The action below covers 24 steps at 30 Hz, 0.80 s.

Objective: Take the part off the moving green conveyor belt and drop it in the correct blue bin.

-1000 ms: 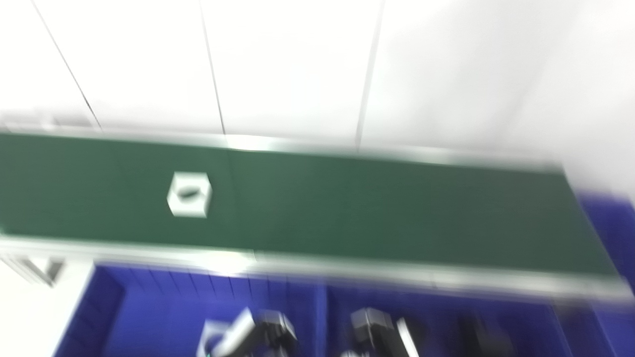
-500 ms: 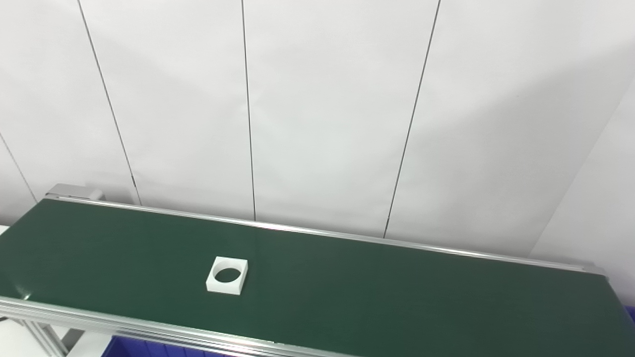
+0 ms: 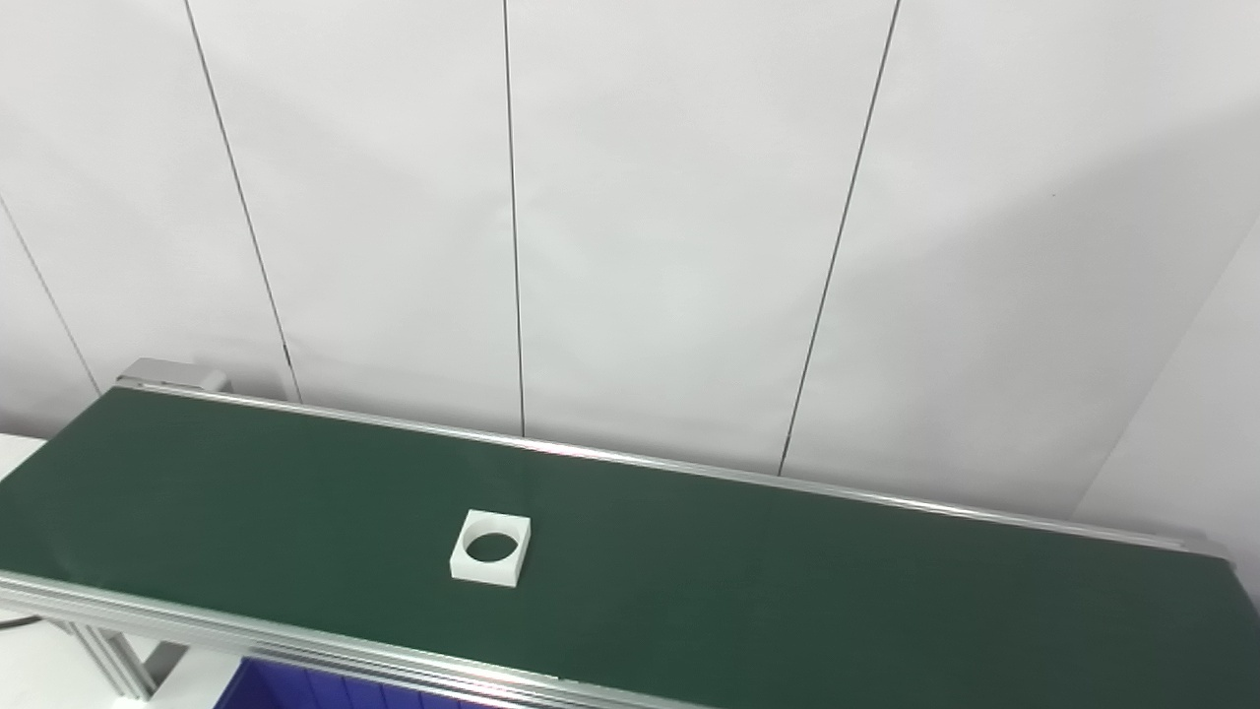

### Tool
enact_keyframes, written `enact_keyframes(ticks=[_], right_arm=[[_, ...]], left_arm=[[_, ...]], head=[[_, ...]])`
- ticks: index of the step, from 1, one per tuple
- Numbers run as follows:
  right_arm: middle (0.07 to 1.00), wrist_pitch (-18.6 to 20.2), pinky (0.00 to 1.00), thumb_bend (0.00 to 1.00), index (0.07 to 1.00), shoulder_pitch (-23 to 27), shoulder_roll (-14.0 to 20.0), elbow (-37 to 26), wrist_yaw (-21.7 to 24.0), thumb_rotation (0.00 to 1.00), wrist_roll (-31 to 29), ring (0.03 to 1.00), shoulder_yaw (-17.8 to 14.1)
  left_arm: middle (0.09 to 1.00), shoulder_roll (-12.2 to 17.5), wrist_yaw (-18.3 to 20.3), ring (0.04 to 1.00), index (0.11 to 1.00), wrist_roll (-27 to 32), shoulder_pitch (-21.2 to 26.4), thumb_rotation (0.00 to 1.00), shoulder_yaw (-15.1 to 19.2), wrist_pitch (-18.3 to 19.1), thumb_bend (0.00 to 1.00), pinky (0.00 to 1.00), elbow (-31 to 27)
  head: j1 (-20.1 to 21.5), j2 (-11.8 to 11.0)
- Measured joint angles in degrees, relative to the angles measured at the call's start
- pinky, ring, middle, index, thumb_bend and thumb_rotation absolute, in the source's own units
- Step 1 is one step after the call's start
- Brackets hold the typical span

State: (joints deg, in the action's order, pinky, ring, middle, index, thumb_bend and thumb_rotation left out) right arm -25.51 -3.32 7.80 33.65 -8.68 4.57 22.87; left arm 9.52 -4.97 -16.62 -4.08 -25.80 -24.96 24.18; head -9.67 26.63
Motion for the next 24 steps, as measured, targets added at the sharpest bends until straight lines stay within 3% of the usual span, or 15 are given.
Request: enact_keyframes(ticks=[2,5,10,14,20,24], right_arm=[[0.555,0.0,0.39,0.52,0.488,0.0,0.0,0.0,0.3,0.14,-0.1,0.474,-0.2],[0.565,0.0,0.38,0.52,0.489,0.2,-0.1,0.3,1.9,0.14,-1.2,0.475,-1.1],[0.58,0.0,0.39,0.51,0.49,0.7,-1.1,1.0,4.1,0.14,-2.1,0.481,-3.2],[0.572,0.0,0.39,0.51,0.49,0.7,-1.6,1.1,5.0,0.14,-2.1,0.478,-4.3],[0.593,0.0,0.41,0.51,0.491,0.6,-2.1,1.1,5.4,0.14,-1.9,0.503,-5.1],[0.596,0.0,0.44,0.51,0.492,0.4,-2.1,1.0,5.4,0.14,-1.7,0.519,-5.2]], left_arm=[[0.545,0.5,2.8,0.516,0.493,1.9,-2.1,0.06,0.3,0.3,0.52,0.47,-8.4],[0.543,0.4,6.9,0.503,0.493,4.4,-3.4,0.06,0.3,1.8,0.52,0.45,-19.8],[0.554,-1.5,10.6,0.512,0.494,5.2,-2.1,0.06,0.8,4.2,0.52,0.46,-27.7],[0.563,-2.7,11.6,0.52,0.494,1.1,1.7,0.06,3.1,6.6,0.52,0.46,-34.2],[0.568,-2.3,12.3,0.513,0.494,-7.4,10.3,0.06,6.6,8.3,0.52,0.44,-36.7],[0.585,-0.6,12.7,0.514,0.496,-13.2,14.1,0.05,7.7,8.3,0.52,0.43,-33.6]], head=[[-0.7,2.1],[-1.2,3.0],[-1.3,3.7],[-1.8,4.5],[-1.4,4.7],[-1.1,5.0]])
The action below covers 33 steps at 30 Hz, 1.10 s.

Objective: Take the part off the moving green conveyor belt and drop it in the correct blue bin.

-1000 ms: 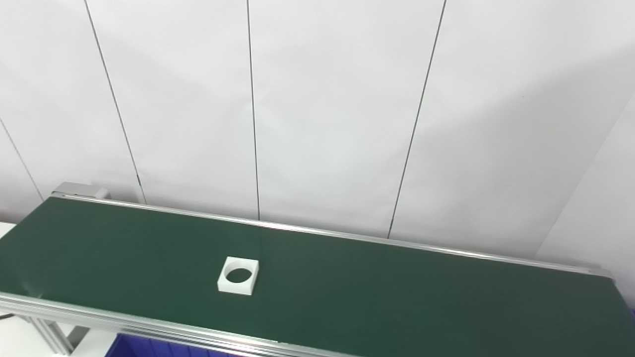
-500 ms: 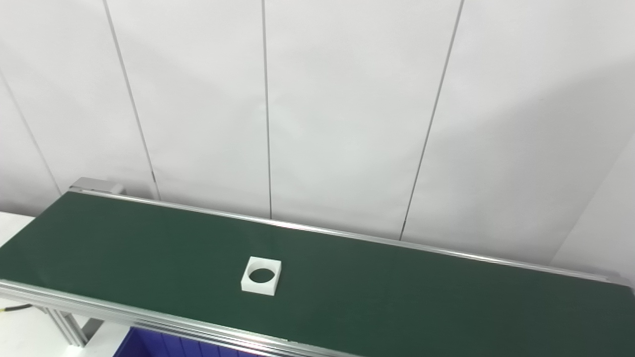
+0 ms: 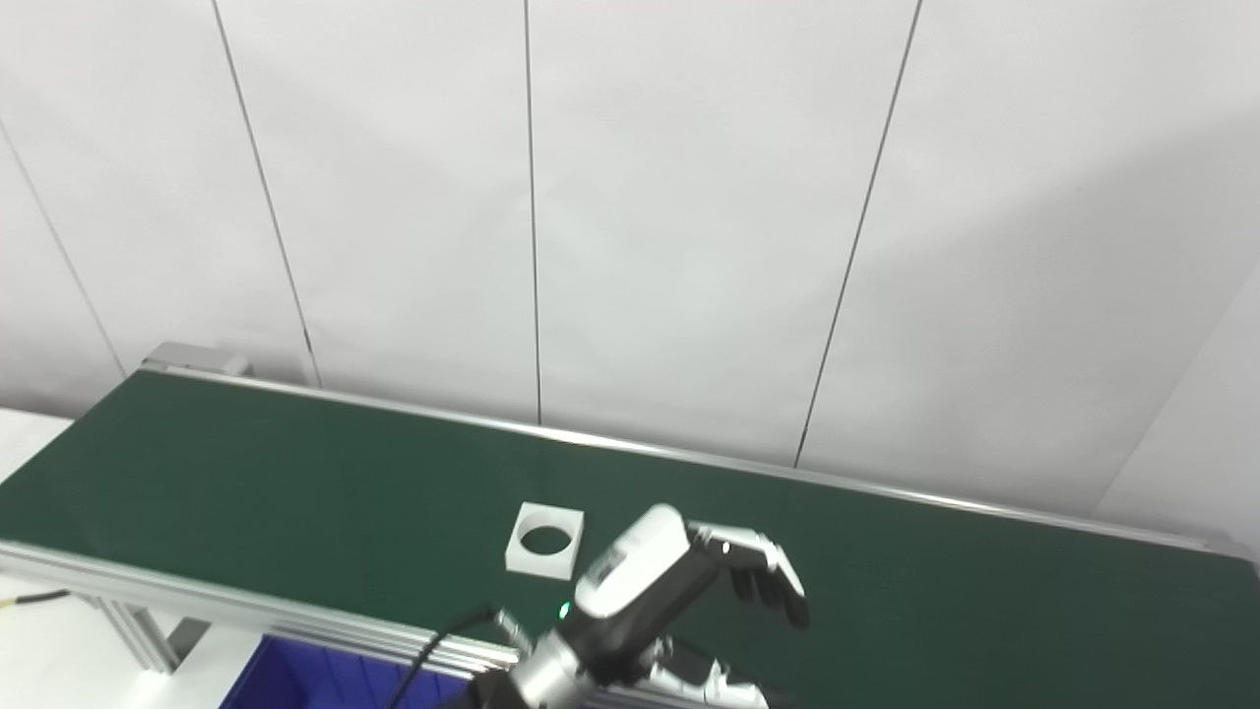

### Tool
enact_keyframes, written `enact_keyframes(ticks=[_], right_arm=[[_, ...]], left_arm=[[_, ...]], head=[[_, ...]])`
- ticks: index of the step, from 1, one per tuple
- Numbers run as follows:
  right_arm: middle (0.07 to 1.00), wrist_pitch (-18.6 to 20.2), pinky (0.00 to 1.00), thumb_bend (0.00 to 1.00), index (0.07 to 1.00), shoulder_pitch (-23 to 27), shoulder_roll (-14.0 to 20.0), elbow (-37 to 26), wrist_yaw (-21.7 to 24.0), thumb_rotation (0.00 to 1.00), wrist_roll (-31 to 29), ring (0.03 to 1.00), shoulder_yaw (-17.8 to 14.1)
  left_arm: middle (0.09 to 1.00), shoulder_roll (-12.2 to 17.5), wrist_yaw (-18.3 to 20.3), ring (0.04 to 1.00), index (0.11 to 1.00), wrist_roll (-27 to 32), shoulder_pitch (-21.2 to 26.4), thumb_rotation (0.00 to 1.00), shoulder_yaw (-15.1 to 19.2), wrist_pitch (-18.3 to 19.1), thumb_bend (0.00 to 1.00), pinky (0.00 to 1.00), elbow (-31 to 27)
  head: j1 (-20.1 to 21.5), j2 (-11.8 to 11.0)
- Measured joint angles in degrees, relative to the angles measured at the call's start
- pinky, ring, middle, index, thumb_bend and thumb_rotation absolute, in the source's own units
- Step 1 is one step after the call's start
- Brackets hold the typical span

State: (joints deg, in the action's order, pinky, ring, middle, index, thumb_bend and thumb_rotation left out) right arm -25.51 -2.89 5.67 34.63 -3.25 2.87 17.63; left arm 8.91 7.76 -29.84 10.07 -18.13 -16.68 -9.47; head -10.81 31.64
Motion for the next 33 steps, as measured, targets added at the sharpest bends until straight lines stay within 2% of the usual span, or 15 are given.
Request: enact_keyframes(ticks=[5,6,8,10,12,17,25,33], right_arm=[[0.6,0.0,0.45,0.51,0.493,-1.2,0.0,-1.2,0.0,0.14,0.1,0.524,-0.2],[0.602,0.0,0.46,0.51,0.493,-1.3,0.0,-1.6,0.1,0.14,0.1,0.528,-0.2],[0.605,0.0,0.46,0.52,0.493,-2.0,0.0,-2.3,0.2,0.14,0.1,0.531,-0.4],[0.604,0.0,0.46,0.52,0.493,-2.3,0.0,-2.9,0.3,0.14,0.1,0.531,-0.4],[0.602,0.0,0.46,0.52,0.493,-2.5,-0.1,-3.5,0.3,0.14,0.2,0.53,-0.4],[0.605,0.0,0.46,0.52,0.493,-2.8,-0.3,-5.0,0.2,0.14,0.8,0.533,-0.4],[0.604,0.0,0.45,0.52,0.493,-3.4,-1.2,-6.8,-0.2,0.15,2.1,0.531,-0.3],[0.594,0.0,0.44,0.52,0.493,-4.1,-2.2,-7.7,-0.5,0.15,2.9,0.52,0.0]], left_arm=[[0.598,3.1,0.2,0.526,0.496,-6.7,5.2,0.05,1.5,2.1,0.52,0.43,4.9],[0.6,3.3,0.1,0.529,0.579,-7.3,5.8,0.02,1.7,2.3,0.75,0.43,5.3],[0.61,3.5,0.1,0.539,0.637,-8.0,7.0,0.0,1.6,2.4,0.9,0.45,6.4],[0.613,3.9,0.1,0.54,0.648,-9.1,8.4,0.0,1.5,2.5,0.91,0.45,8.6],[0.613,4.4,0.2,0.539,0.65,-10.3,10.0,0.0,1.5,3.2,0.92,0.45,11.1],[0.641,5.8,1.7,0.57,0.665,-12.4,13.2,0.0,0.7,5.6,0.92,0.47,15.0],[0.708,6.0,2.2,0.621,0.711,-13.9,15.4,0.03,-1.3,6.5,0.96,0.5,21.6],[0.867,5.5,6.5,0.787,0.828,-13.8,16.0,0.14,-4.7,8.8,1.0,0.63,23.8]], head=[[0.9,1.9],[1.0,2.2],[1.8,4.1],[1.9,4.3],[2.5,6.0],[3.5,7.7],[6.8,9.9],[8.4,10.5]])
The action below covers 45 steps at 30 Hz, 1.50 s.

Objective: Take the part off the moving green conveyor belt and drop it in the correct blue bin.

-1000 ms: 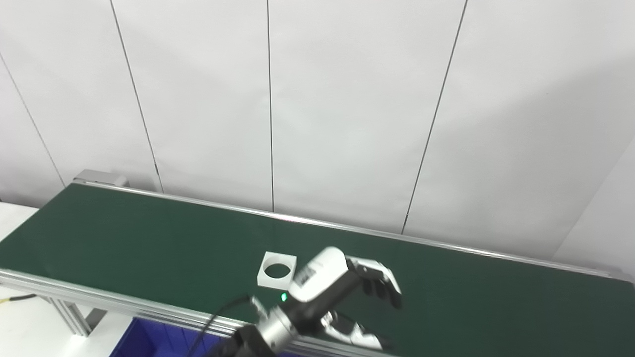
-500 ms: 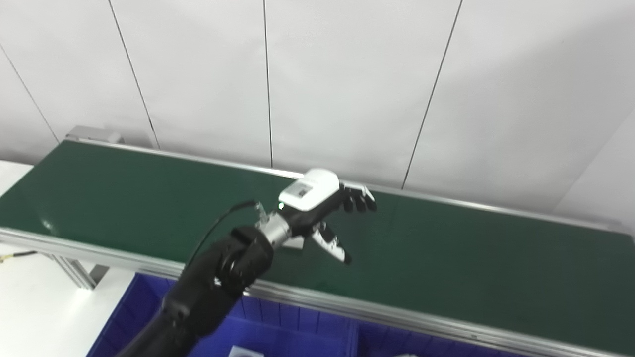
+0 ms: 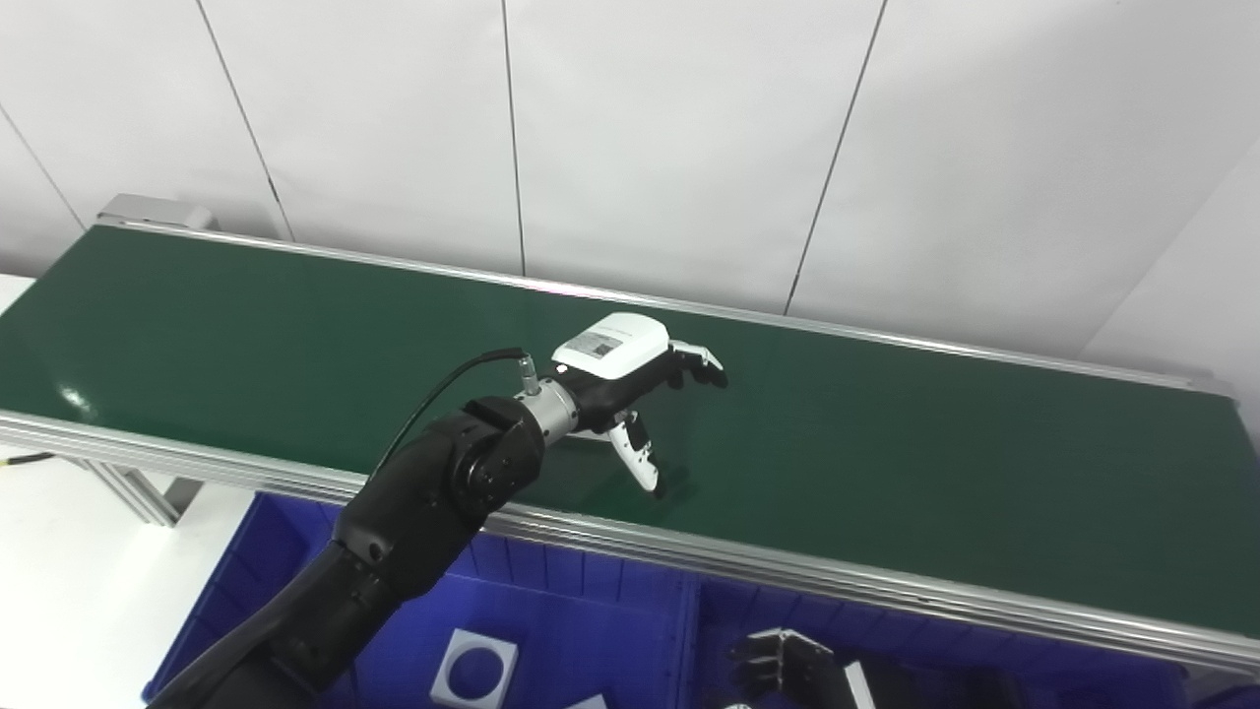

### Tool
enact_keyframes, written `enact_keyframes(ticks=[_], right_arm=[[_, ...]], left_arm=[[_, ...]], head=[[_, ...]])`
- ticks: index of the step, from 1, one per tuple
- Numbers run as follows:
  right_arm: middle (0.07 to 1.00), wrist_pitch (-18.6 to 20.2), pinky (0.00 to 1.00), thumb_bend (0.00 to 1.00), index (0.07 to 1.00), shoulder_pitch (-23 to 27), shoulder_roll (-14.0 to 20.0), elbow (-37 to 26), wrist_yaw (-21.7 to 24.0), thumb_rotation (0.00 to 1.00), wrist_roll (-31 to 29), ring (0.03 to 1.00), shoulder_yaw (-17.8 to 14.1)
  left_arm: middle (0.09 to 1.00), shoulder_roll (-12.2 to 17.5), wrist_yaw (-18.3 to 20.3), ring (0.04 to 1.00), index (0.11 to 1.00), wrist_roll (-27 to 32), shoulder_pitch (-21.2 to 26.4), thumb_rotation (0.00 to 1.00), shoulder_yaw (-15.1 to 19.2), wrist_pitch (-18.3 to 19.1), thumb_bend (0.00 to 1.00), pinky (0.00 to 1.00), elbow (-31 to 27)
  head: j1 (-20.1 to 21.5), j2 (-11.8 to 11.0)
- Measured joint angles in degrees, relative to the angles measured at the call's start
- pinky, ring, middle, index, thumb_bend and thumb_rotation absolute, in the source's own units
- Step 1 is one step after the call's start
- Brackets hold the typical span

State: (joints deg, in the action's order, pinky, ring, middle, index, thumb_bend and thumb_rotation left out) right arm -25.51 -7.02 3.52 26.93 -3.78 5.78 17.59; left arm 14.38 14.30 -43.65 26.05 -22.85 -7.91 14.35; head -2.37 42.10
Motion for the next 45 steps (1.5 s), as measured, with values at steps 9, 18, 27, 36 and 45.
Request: enact_keyframes(ticks=[9,18,27,36,45], right_arm=[[0.594,0.0,0.44,0.52,0.492,-0.4,-0.9,-0.9,-0.9,0.15,0.3,0.521,0.9],[0.593,0.0,0.43,0.52,0.491,-0.7,-1.1,-0.9,-2.0,0.15,0.8,0.519,2.0],[0.587,0.0,0.42,0.52,0.491,-0.7,-1.4,-0.6,-3.7,0.15,1.3,0.51,3.2],[0.587,0.0,0.43,0.52,0.491,-0.5,-1.5,0.0,-4.4,0.15,1.3,0.512,4.1],[0.583,0.0,0.43,0.52,0.491,-0.2,-1.7,1.1,-6.2,0.15,1.7,0.505,5.5]], left_arm=[[0.99,-1.6,1.5,0.977,0.92,-0.2,1.0,0.21,-2.0,3.6,1.0,0.91,2.6],[1.0,-1.7,0.3,1.0,0.962,-1.5,2.5,0.24,-3.7,4.5,1.0,1.0,7.0],[1.0,-2.5,-1.1,1.0,0.955,-2.3,5.0,0.28,-4.7,4.7,1.0,1.0,11.2],[0.999,-2.5,-4.2,1.0,0.933,-2.8,6.8,0.26,-4.8,4.7,1.0,0.97,14.8],[0.95,-3.0,-8.1,0.948,0.875,-4.5,8.1,0.15,-5.0,5.9,0.95,0.91,19.6]], head=[[2.4,-0.1],[3.9,-1.0],[4.7,-2.0],[5.4,-3.3],[6.5,-4.0]])
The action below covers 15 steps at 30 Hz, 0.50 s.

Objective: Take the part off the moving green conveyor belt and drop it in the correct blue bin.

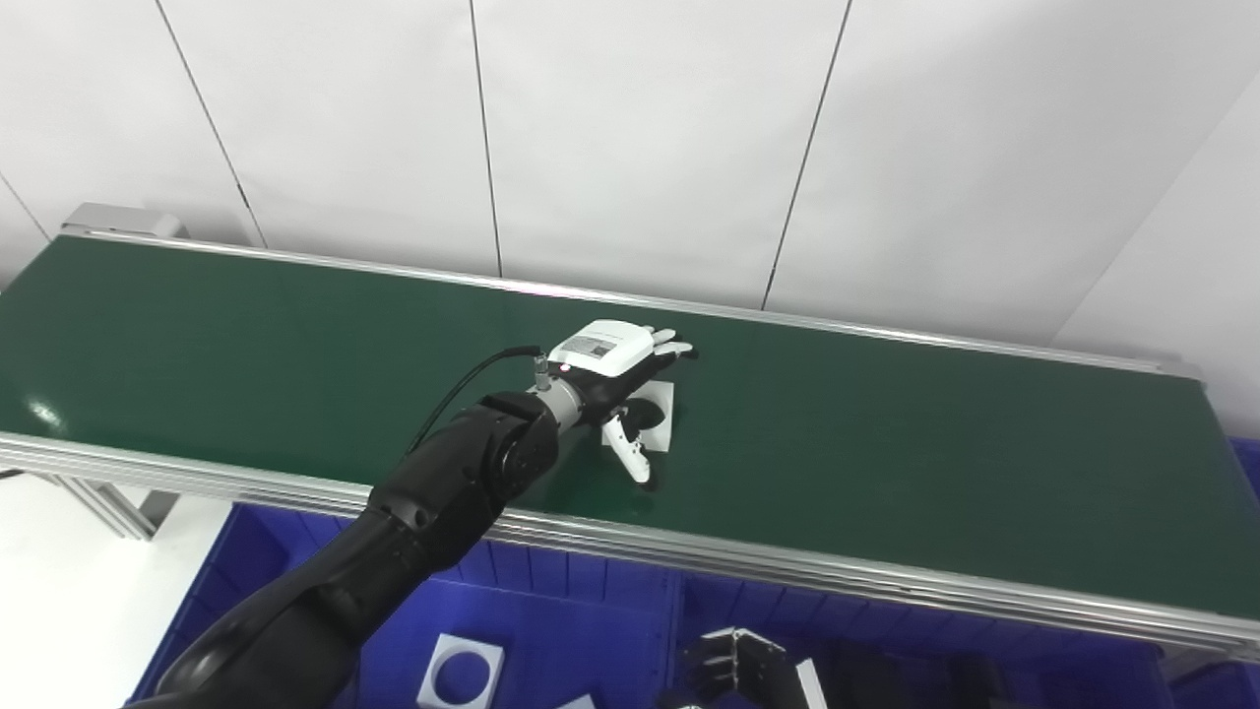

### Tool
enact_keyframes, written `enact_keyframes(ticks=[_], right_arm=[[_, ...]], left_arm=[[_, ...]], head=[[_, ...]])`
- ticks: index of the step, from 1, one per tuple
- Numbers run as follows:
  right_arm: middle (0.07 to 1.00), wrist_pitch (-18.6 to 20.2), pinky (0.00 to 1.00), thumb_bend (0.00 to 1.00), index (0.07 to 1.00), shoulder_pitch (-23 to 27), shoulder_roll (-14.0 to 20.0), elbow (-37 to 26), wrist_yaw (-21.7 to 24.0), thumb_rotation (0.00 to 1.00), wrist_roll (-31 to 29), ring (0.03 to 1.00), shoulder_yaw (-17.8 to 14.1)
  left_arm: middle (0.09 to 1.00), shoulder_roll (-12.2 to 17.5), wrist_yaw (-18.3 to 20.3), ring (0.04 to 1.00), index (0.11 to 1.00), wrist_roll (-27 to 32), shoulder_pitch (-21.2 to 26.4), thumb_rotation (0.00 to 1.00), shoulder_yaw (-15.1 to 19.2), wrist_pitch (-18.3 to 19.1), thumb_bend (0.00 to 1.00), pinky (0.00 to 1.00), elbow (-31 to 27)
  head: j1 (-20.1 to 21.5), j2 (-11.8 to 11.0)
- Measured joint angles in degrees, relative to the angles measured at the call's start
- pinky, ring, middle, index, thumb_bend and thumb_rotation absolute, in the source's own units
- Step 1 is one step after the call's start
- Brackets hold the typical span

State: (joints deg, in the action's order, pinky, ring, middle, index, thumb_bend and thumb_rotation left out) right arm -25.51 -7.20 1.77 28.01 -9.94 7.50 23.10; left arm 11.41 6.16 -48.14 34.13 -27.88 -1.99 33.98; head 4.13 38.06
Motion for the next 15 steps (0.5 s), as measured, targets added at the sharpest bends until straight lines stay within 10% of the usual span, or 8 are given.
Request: enact_keyframes(ticks=[15], right_arm=[[0.582,0.0,0.43,0.52,0.491,0.1,-0.2,0.0,-2.1,0.15,0.2,0.502,1.7]], left_arm=[[0.779,-3.3,-8.5,0.757,0.761,-1.9,6.2,0.0,-4.7,0.4,0.86,0.7,11.5]], head=[[2.4,-0.2]])
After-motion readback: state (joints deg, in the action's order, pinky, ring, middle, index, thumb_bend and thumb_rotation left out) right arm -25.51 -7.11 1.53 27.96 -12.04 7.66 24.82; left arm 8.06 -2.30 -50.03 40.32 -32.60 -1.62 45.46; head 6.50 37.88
